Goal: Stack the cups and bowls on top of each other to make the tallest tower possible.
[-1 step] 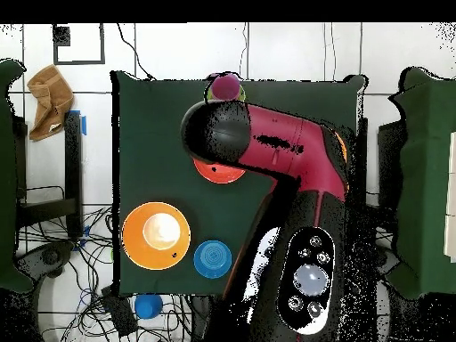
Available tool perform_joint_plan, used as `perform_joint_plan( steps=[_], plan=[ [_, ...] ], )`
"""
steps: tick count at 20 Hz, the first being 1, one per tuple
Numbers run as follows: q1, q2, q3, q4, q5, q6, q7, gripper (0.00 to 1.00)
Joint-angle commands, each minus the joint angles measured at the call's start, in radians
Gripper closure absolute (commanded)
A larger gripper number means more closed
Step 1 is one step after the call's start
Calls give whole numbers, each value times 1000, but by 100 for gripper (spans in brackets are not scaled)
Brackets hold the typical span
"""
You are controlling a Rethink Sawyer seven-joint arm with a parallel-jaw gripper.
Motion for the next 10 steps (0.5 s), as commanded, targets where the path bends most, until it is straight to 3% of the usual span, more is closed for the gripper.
perform_joint_plan(
  steps=[1,10],
  plan=[
    [2,46,102,145,-36,-94,9,0],
    [35,77,77,214,-36,-139,68,0]
  ],
)
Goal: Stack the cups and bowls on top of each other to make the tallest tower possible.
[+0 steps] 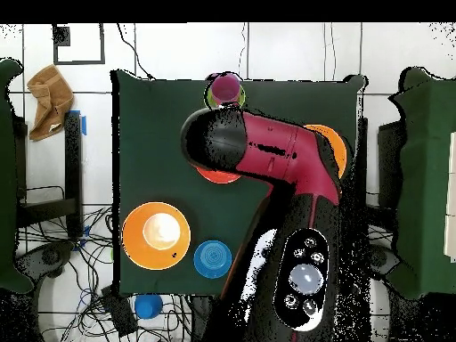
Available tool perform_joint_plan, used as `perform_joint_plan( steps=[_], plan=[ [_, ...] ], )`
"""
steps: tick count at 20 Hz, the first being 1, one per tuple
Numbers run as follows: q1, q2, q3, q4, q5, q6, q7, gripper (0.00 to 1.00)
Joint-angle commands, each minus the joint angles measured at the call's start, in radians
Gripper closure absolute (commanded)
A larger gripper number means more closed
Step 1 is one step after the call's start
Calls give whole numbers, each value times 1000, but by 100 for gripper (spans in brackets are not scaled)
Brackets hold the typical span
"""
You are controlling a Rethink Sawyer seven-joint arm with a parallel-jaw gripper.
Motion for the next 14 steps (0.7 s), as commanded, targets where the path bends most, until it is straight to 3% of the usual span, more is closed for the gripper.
perform_joint_plan(
  steps=[1,14],
  plan=[
    [31,75,77,177,-34,-65,73,0],
    [36,83,98,327,5,-213,123,0]
  ],
)
